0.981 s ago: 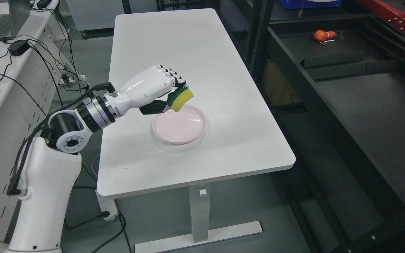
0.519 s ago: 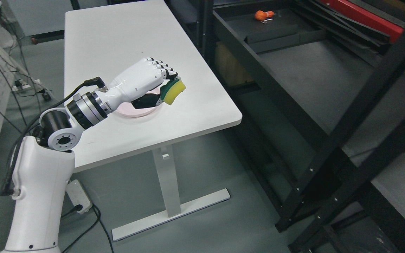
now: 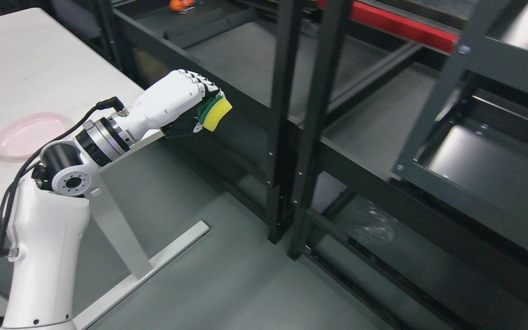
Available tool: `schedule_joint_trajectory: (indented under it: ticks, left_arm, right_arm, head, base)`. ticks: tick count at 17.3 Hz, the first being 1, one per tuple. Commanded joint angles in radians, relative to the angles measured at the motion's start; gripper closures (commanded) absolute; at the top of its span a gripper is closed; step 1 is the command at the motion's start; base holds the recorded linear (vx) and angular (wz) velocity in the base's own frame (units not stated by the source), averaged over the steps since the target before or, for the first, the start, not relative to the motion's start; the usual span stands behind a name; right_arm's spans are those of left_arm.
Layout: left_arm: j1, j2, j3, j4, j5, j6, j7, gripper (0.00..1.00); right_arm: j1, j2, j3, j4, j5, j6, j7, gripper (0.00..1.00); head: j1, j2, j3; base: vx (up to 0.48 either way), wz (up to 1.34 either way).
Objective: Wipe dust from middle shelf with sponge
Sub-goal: 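Turn toward the metal shelf holding the sponge in the left hand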
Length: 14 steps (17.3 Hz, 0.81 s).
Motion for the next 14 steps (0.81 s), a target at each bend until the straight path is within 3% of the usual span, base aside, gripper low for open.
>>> schedule_joint_trajectory:
  ticks: [1,8,14]
  left_arm:
    - [0.003,0.002,0.061,-0.002,0.001,0.000,-0.007,0.99]
    - [-0.008,-0.008,0.058,0.002,0.003,0.000,-0.008,0.99]
    - [-0.015,-0.009,0.056,0.022,0.001,0.000,-0.011,0.99]
  right_arm:
    - [-0.001,-0.017,0.000,-0.017,0.000,0.072,0.000,0.00]
    - [-0.001,-0.017,0.000,-0.017,0.000,0.074,0.000,0.00]
    - [0.000,-0.017,0.000,-0.017,0.000,0.072,0.000,0.00]
  head:
    - [0.0000,0.000,0.000]
    - [0.0000,0.000,0.000]
    - [0.0000,0.000,0.000]
  base:
    - [-0.315,-0.92]
    - [-0.227,-1.11]
    - [-0.071,-0.83]
